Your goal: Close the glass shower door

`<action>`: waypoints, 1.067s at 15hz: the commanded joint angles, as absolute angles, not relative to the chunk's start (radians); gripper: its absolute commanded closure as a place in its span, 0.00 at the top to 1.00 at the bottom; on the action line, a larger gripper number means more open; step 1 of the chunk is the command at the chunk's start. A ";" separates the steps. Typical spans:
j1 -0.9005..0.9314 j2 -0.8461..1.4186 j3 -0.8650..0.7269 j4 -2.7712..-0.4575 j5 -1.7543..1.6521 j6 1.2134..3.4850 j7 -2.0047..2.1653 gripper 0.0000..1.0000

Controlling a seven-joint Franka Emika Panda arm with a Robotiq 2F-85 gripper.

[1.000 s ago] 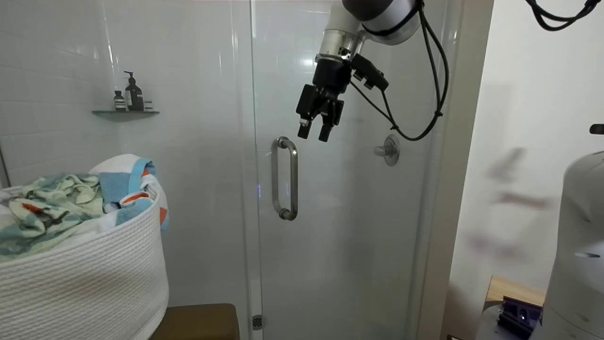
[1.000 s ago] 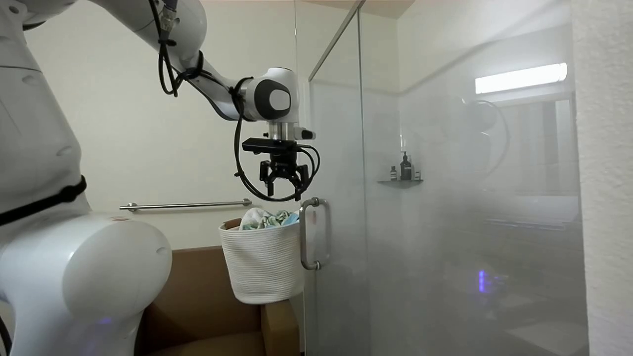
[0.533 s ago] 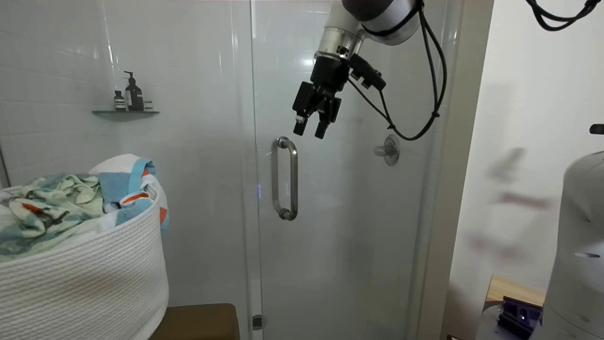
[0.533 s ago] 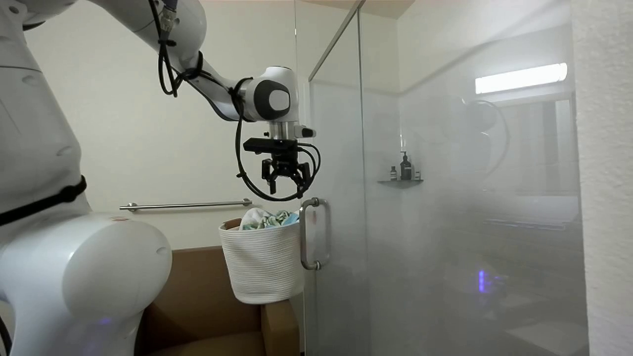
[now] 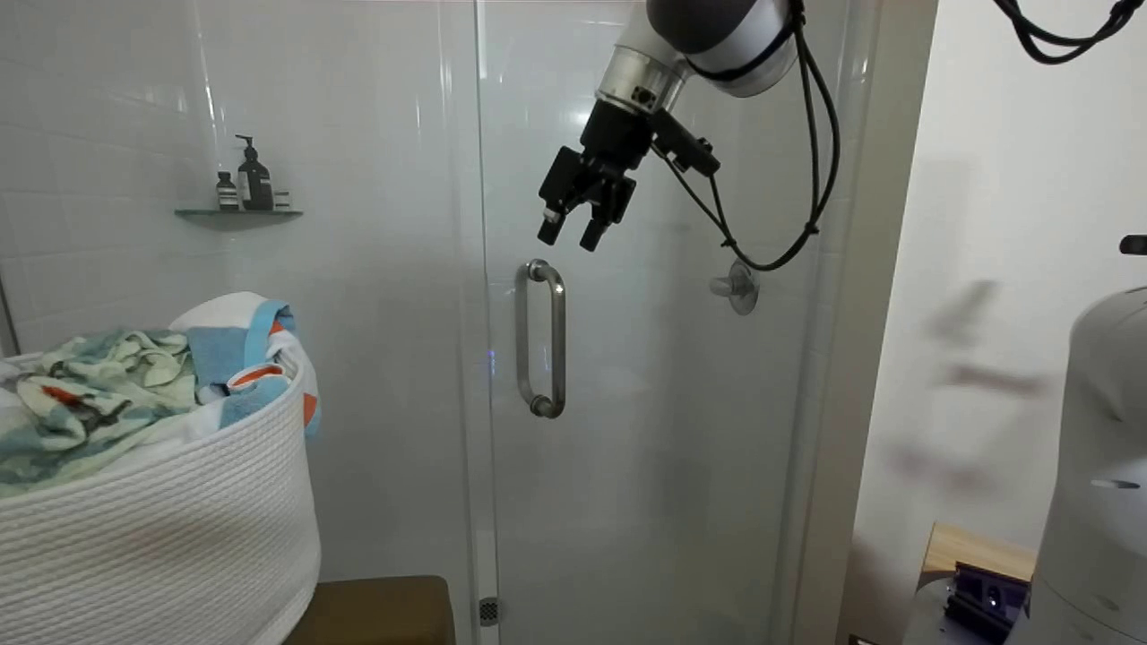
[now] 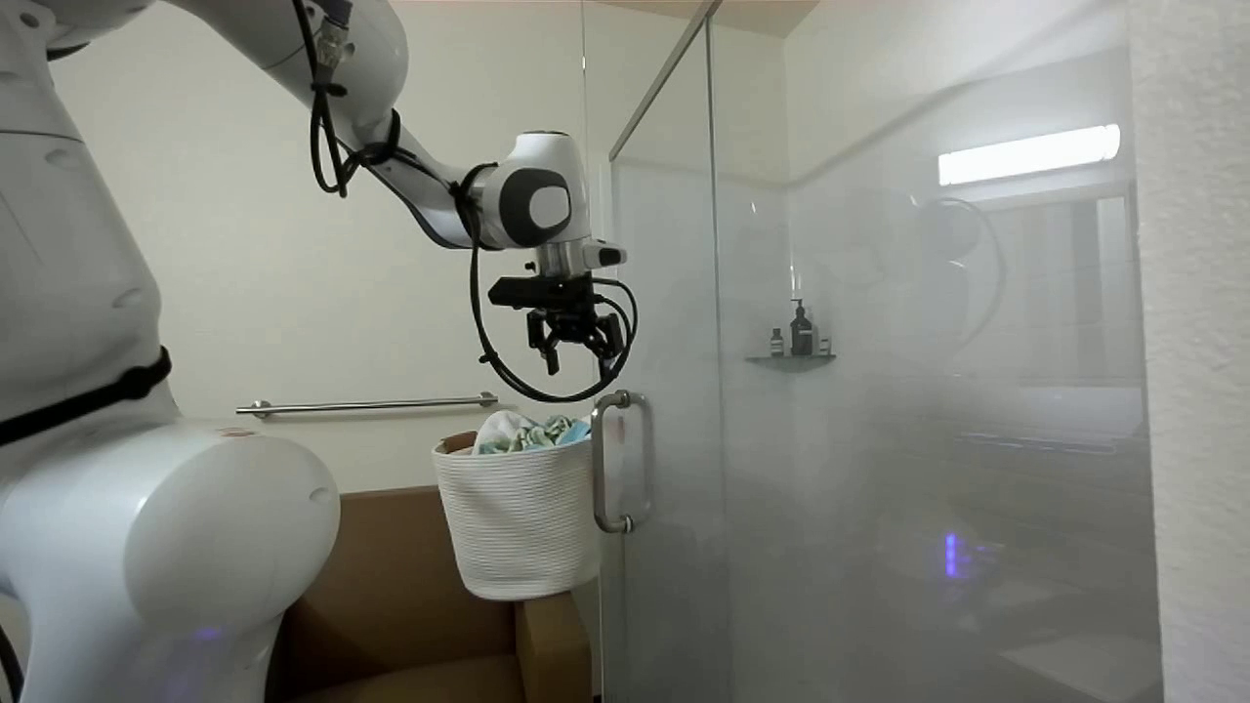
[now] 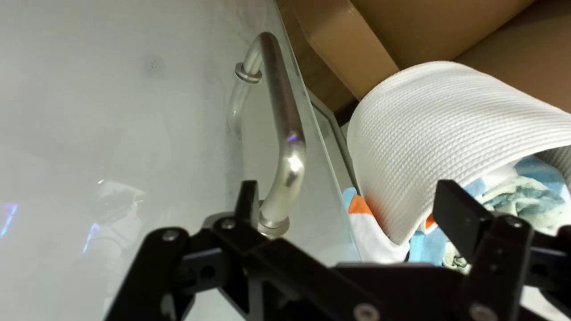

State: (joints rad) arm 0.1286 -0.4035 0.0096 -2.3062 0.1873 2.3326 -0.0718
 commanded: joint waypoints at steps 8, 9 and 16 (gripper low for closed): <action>0.166 -0.395 -0.006 -2.373 0.216 2.583 -0.162 1.00; 0.169 -0.393 -0.007 -2.376 0.215 2.605 -0.166 1.00; 0.215 -0.379 -0.034 -2.408 0.228 2.768 -0.210 1.00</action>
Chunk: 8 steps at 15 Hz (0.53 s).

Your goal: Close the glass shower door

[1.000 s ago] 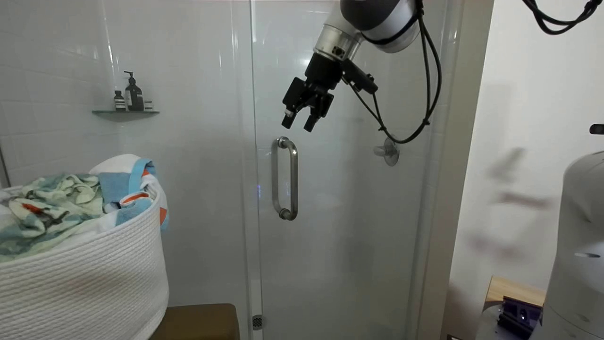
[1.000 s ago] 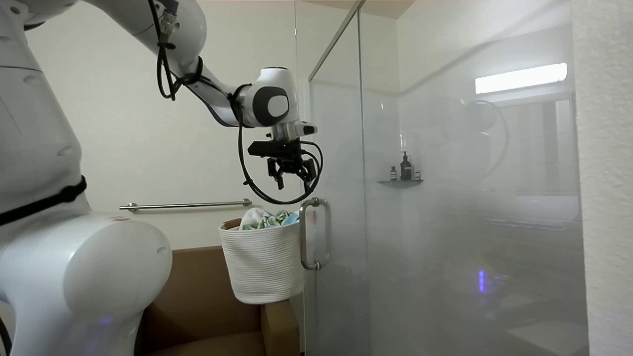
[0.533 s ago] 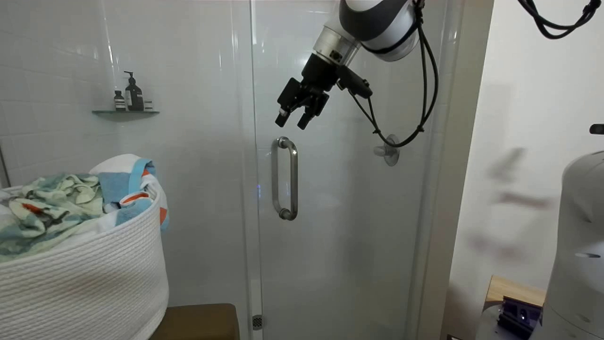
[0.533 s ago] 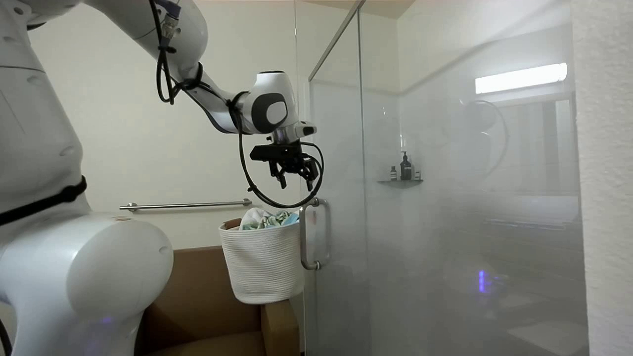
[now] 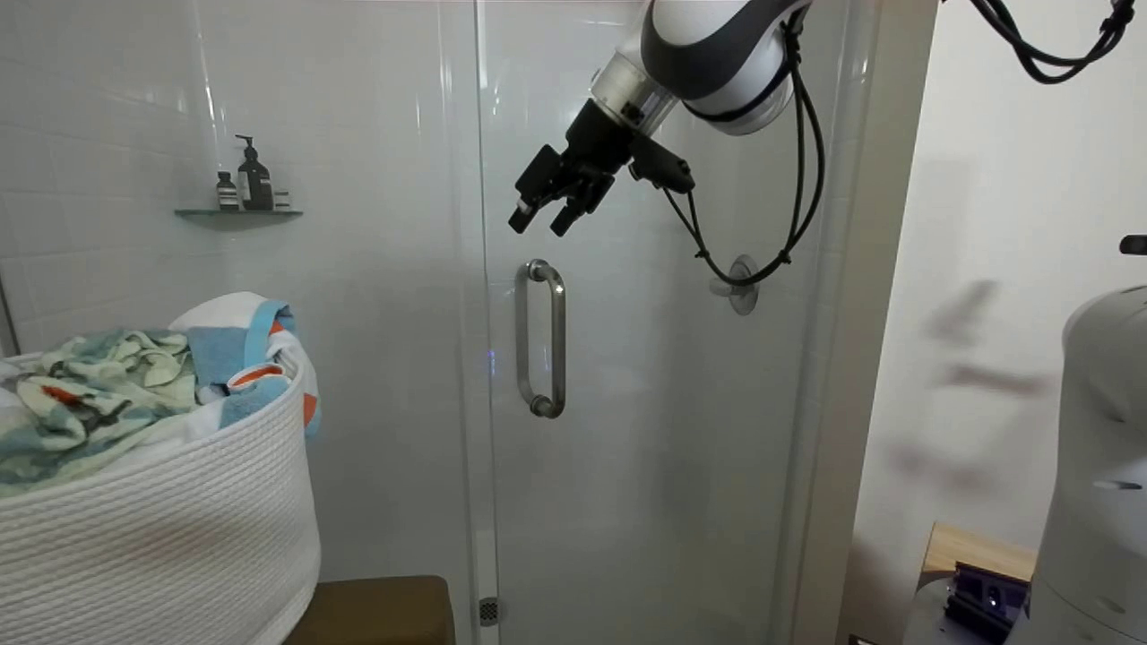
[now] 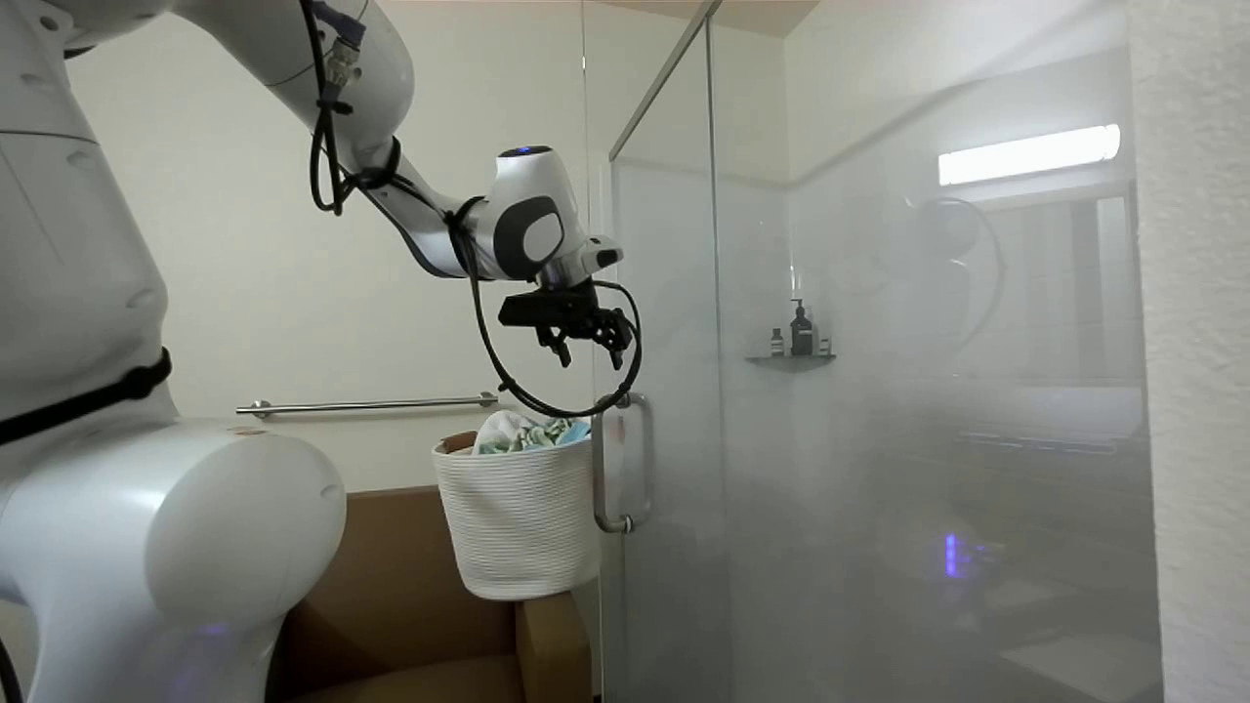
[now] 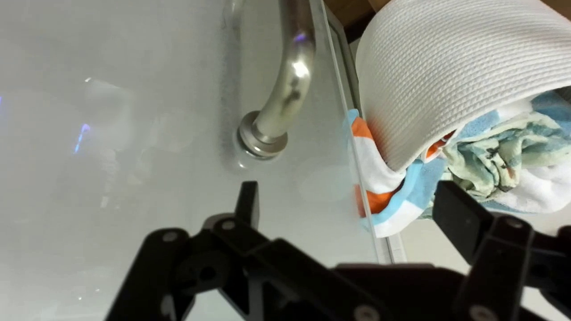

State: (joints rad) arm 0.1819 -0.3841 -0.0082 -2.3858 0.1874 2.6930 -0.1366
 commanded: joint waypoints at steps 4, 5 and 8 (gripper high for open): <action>0.257 -0.372 -0.065 -2.418 0.235 2.823 -0.240 1.00; 0.268 -0.370 -0.073 -2.419 0.239 2.833 -0.248 1.00; 0.300 -0.364 -0.097 -2.421 0.259 2.870 -0.272 1.00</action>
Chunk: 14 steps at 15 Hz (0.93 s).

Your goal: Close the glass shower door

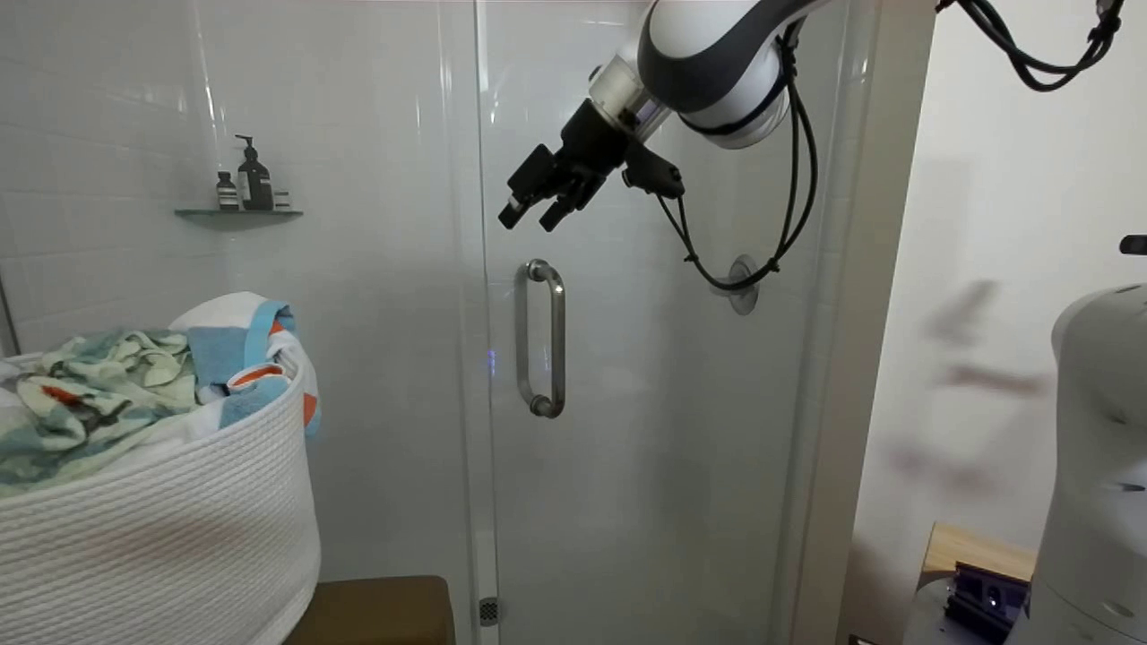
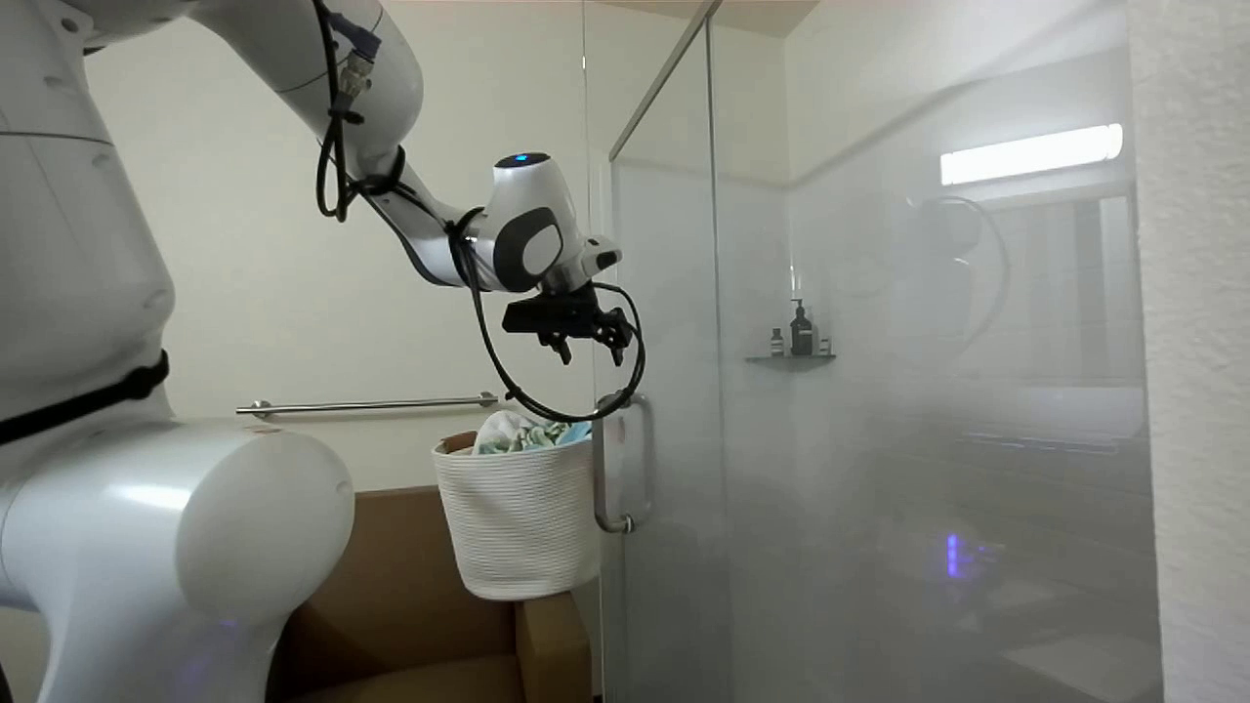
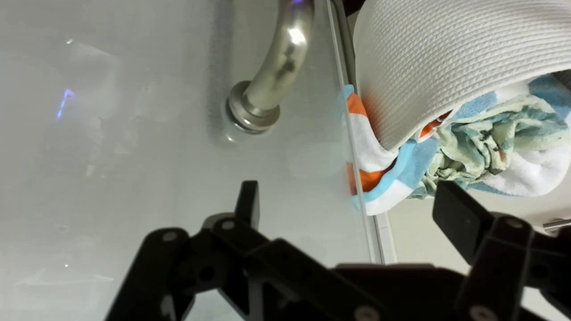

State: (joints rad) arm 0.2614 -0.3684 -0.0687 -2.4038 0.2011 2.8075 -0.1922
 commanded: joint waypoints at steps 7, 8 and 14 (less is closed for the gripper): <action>0.434 -0.361 -0.211 -2.448 0.285 2.992 -0.325 1.00; 0.453 -0.363 -0.227 -2.453 0.283 3.007 -0.327 1.00; 0.545 -0.367 -0.313 -2.457 0.268 3.041 -0.329 1.00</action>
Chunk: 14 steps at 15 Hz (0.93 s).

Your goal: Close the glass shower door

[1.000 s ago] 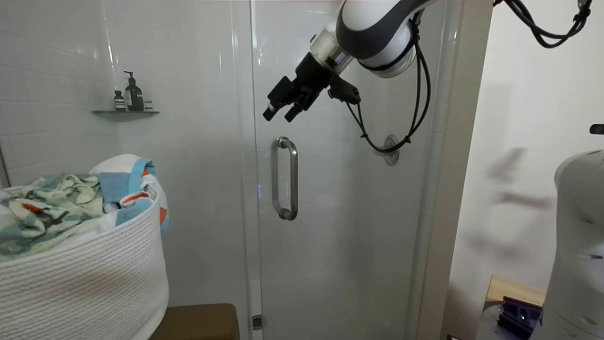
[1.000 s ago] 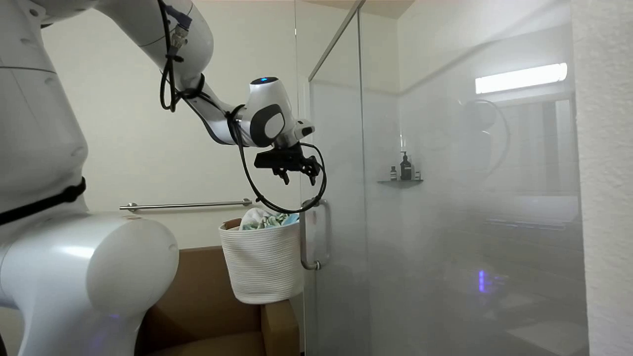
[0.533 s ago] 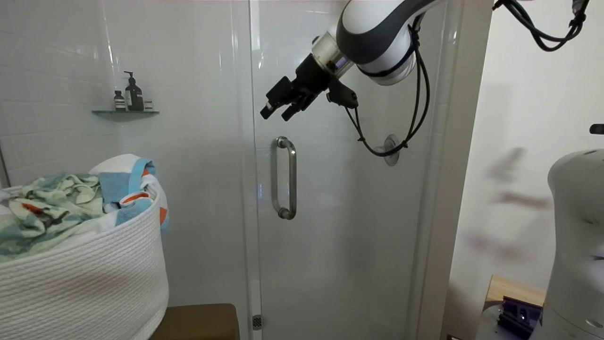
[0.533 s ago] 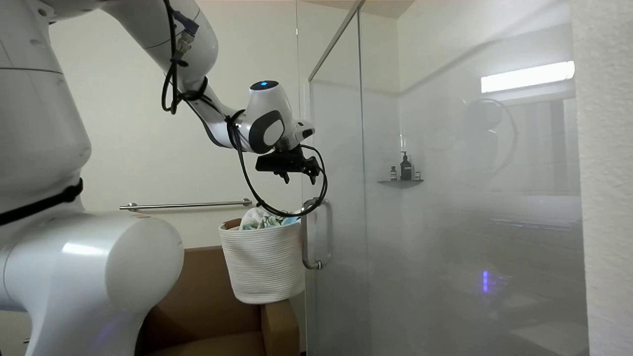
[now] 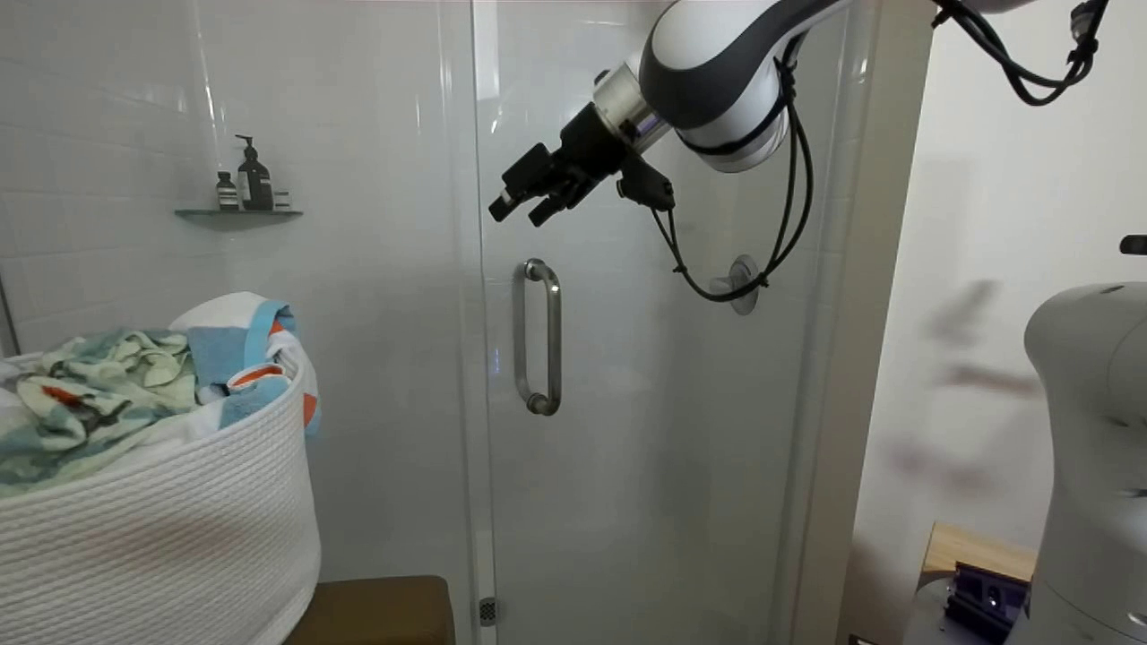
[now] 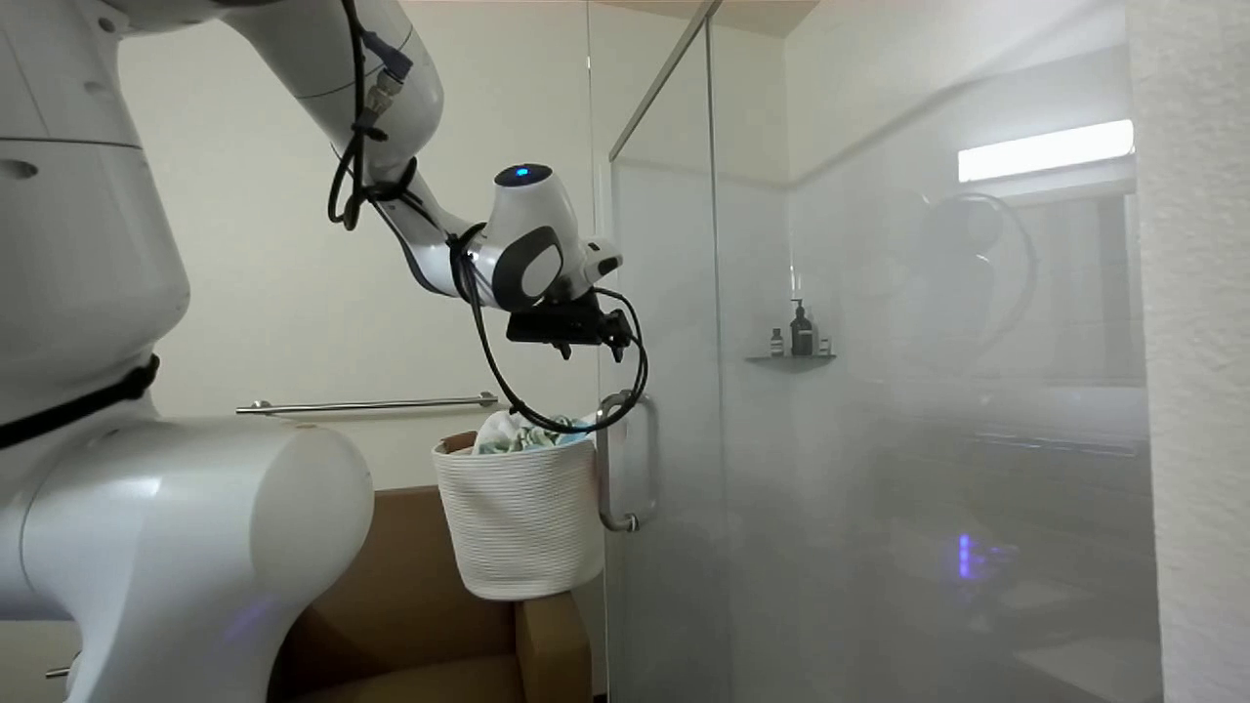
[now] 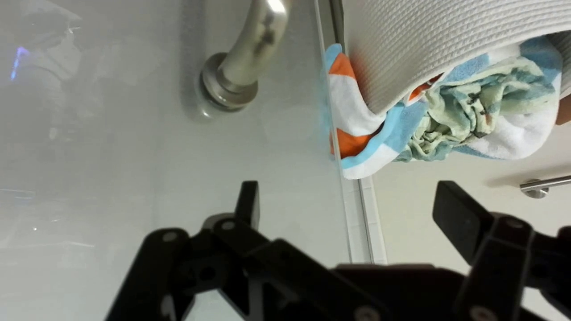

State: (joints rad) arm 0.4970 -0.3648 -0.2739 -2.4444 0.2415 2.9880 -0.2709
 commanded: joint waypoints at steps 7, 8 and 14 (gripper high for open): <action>0.619 -0.366 -0.387 -2.456 0.251 3.071 -0.318 1.00; 0.626 -0.366 -0.394 -2.457 0.248 3.075 -0.316 1.00; 0.647 -0.363 -0.419 -2.458 0.236 3.094 -0.306 1.00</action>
